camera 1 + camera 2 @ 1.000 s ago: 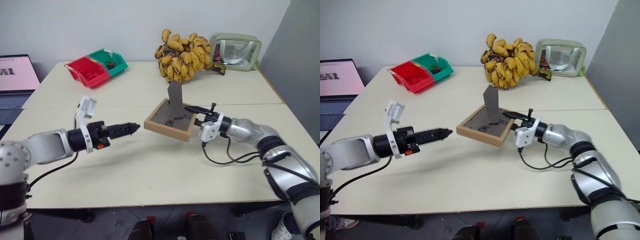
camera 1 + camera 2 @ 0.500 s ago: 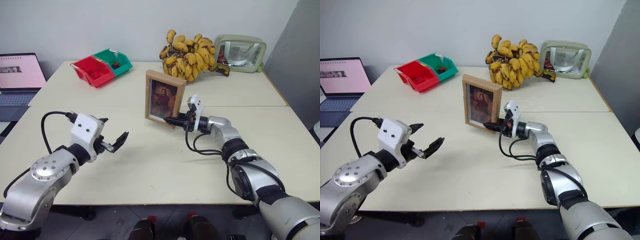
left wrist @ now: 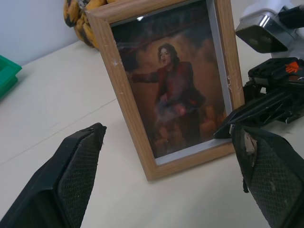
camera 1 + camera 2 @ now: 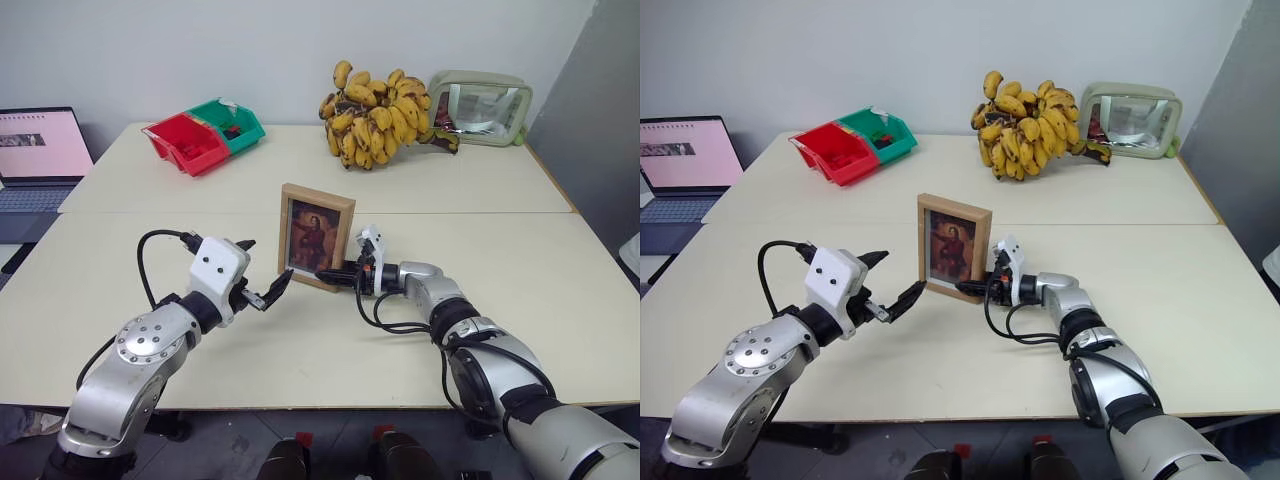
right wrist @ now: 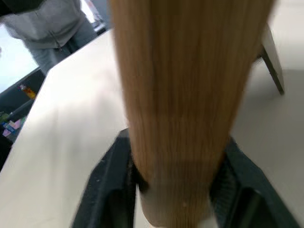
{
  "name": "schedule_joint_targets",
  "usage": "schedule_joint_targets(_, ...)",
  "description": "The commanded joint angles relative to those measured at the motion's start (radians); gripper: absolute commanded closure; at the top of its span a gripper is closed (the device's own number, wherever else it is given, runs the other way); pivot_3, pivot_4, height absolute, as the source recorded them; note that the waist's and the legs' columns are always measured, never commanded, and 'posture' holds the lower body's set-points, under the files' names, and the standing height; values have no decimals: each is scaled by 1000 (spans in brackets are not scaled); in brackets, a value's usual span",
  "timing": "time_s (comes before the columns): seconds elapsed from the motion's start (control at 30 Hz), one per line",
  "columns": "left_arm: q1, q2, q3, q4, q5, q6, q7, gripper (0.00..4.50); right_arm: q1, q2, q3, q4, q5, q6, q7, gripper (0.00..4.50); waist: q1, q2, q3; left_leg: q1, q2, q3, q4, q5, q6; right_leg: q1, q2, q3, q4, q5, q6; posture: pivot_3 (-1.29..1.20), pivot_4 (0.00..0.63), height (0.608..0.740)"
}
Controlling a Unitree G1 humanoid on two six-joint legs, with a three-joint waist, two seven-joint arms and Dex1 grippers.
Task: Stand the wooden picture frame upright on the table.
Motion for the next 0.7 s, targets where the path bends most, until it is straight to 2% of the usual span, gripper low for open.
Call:
schedule_joint_targets(0.03, -17, -7, 17, -2, 18, -4, -24, 0, 7, -13, -5, -22, -10, -5, 5, 1586, 0, 0, 0, 0, 0, 0, 0, 0, 0, 0, 0, 0, 0, 0, 0, 0, 150, 740)
schedule_joint_targets(0.17, -10, -19, 33, 11, 18, -3, -39, 0, 37, -39, 0, -58, -17, -3, 21, 652, 0, 0, 0, 0, 0, 0, 0, 0, 0, 0, 0, 0, 0, 0, 0, 0, 150, 740)
schedule_joint_targets(0.27, 0, -26, 51, 14, 6, 1, -54, 0, 138, -127, 16, -198, -18, 35, 82, 11, 7, 0, 0, 0, 1, -1, 0, 0, 0, 1, 0, 0, 0, 0, 0, 0, 150, 740)
schedule_joint_targets(0.4, 40, -17, 105, -1, -39, 26, -91, 0, 304, -288, 42, -484, -43, 68, 116, 11, 29, 0, 0, 0, -1, -2, 1, 0, 0, 4, -2, -2, -4, 0, 0, 0, 150, 740)
schedule_joint_targets(0.53, 76, 24, 178, 13, -101, 70, -166, 0, 408, -421, 12, -773, 14, 215, 106, 11, 30, 0, 0, 0, -1, -3, 0, -1, 2, 6, -4, -3, -8, 0, 1, 0, 150, 740)
schedule_joint_targets(0.63, 54, 130, 279, 88, -234, 211, -291, 0, 475, -550, -15, -1129, 109, 429, 128, 11, 23, 2, 1, 0, 1, -3, 0, -1, 2, 5, -4, -3, -8, 0, 1, 0, 150, 740)
schedule_joint_targets(0.7, 15, 198, 322, 139, -294, 279, -348, 0, 485, -589, -29, -1289, 167, 543, 100, 11, 9, 4, 2, 0, 1, -1, 0, -1, 2, 3, -3, -2, -6, -1, -1, 0, 150, 740)
